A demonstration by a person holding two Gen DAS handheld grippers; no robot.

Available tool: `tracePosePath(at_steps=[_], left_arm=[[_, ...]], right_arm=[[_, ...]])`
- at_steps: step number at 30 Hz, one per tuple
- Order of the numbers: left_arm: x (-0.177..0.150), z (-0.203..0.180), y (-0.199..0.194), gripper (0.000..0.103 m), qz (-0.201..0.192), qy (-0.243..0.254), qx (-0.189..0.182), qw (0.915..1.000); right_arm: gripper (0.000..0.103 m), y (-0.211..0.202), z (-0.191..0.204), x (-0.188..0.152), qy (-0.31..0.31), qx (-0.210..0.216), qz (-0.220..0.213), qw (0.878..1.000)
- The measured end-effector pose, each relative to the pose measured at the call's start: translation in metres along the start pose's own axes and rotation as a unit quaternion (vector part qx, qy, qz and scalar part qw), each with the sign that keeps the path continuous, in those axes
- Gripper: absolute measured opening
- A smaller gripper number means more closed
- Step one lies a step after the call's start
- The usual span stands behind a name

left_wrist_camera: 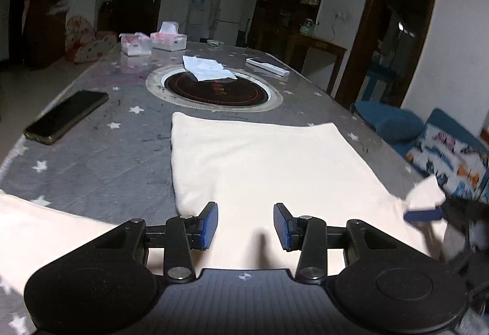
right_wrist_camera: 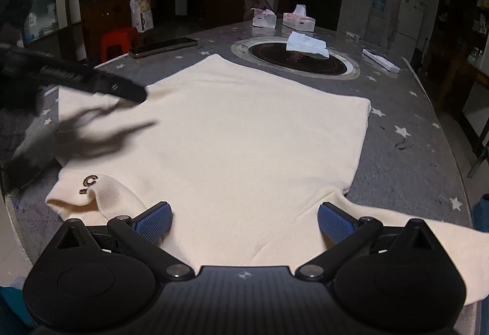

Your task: Fold clothes

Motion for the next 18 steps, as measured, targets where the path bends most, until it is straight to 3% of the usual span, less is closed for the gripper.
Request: tracePosePath(at_steps=[4, 8, 12, 16, 18], left_arm=[[-0.007, 0.019, 0.015, 0.042, 0.024, -0.027, 0.029, 0.9989], [-0.007, 0.025, 0.007, 0.042, 0.023, -0.035, 0.028, 0.9987], [0.005, 0.015, 0.005, 0.042, 0.007, -0.026, 0.012, 0.9996], [0.004, 0.017, 0.027, 0.042, 0.027, -0.021, 0.027, 0.9990], [0.001, 0.020, 0.027, 0.042, 0.016, -0.009, 0.034, 0.9992]], right_arm=[[0.103, 0.000, -0.002, -0.002, 0.007, 0.002, 0.001, 1.000], [0.103, 0.002, -0.004, -0.003, 0.016, 0.008, 0.004, 1.000], [0.103, 0.002, -0.004, -0.002, 0.020, 0.008, 0.001, 1.000], [0.103, 0.001, -0.006, -0.004, 0.027, 0.009, 0.001, 1.000], [0.103, -0.002, -0.007, -0.006, 0.029, 0.007, 0.001, 1.000]])
Point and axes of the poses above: each gripper's, at about its wrist camera, not at the fingertips, and y roughly the way its jaws point, z to its left, x to its top, the point moved 5 cm from there along y, roughly the way its jaws point
